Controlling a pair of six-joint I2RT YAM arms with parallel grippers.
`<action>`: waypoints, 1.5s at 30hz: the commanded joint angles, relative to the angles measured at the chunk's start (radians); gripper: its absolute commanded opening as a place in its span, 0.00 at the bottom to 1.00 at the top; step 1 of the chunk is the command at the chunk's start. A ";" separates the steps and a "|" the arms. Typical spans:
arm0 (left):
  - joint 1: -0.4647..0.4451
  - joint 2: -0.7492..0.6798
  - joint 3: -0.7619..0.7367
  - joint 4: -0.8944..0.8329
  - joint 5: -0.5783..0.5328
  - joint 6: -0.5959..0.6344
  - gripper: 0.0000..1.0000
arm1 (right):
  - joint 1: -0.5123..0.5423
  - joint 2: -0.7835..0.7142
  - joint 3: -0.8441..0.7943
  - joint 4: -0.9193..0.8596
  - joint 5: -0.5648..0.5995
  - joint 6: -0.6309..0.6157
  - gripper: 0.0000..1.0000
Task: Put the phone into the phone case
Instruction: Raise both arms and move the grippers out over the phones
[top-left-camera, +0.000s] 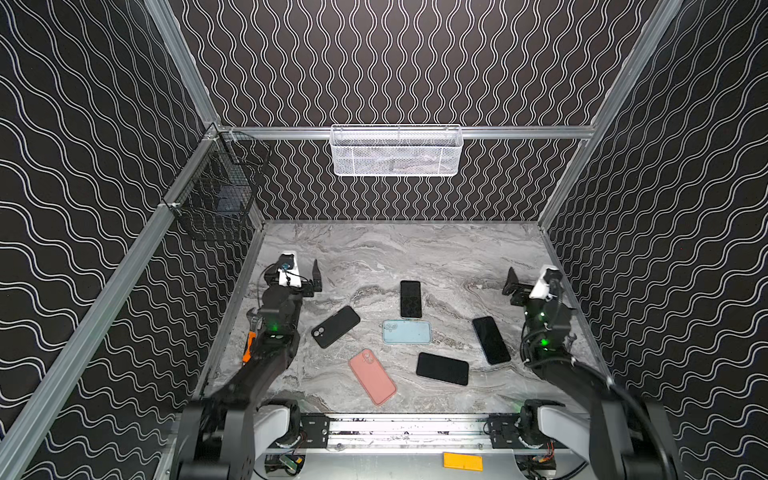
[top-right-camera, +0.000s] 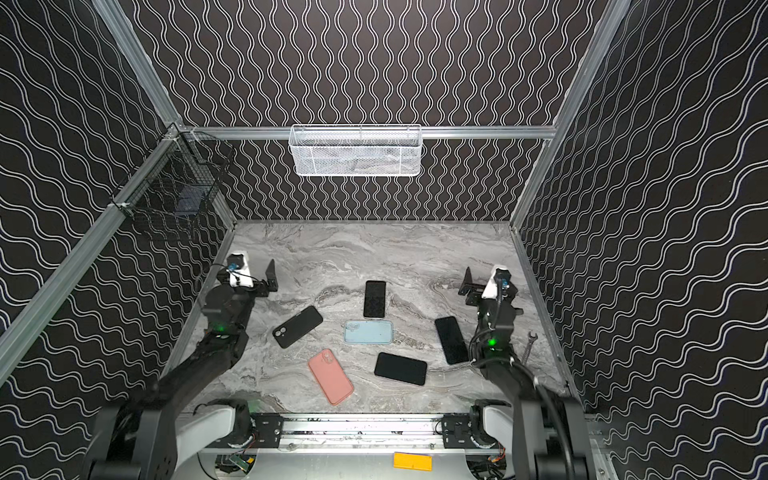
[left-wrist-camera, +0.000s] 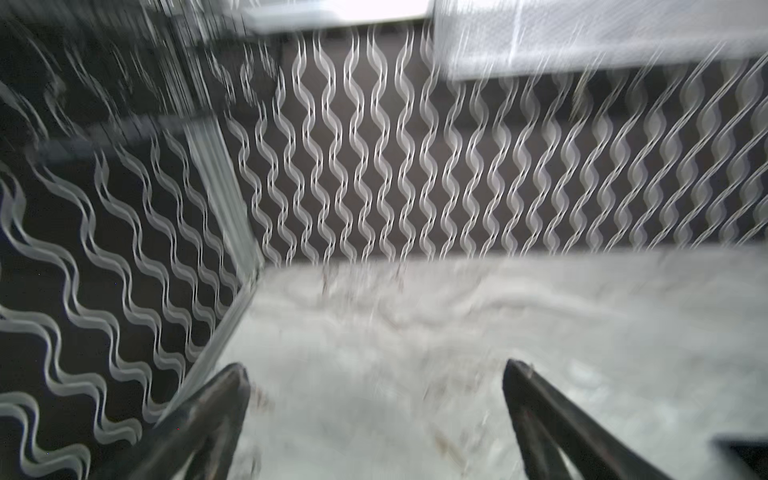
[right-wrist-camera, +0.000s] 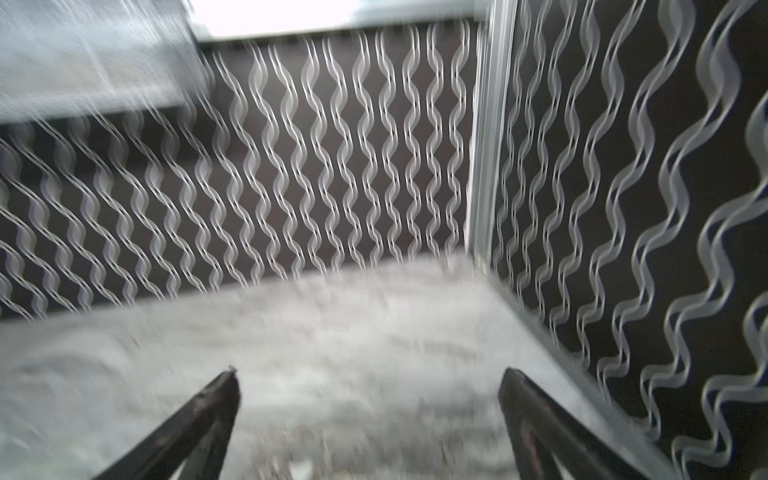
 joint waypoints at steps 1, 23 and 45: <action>0.003 -0.143 0.114 -0.321 -0.059 -0.328 0.99 | 0.000 -0.184 0.180 -0.389 -0.018 0.264 1.00; -0.415 0.487 0.726 -1.593 -0.137 -0.825 0.81 | 0.056 -0.061 0.603 -1.504 -0.222 0.338 1.00; -0.351 0.902 0.853 -1.439 -0.048 -0.931 0.36 | 0.414 0.129 0.645 -1.464 -0.070 0.442 1.00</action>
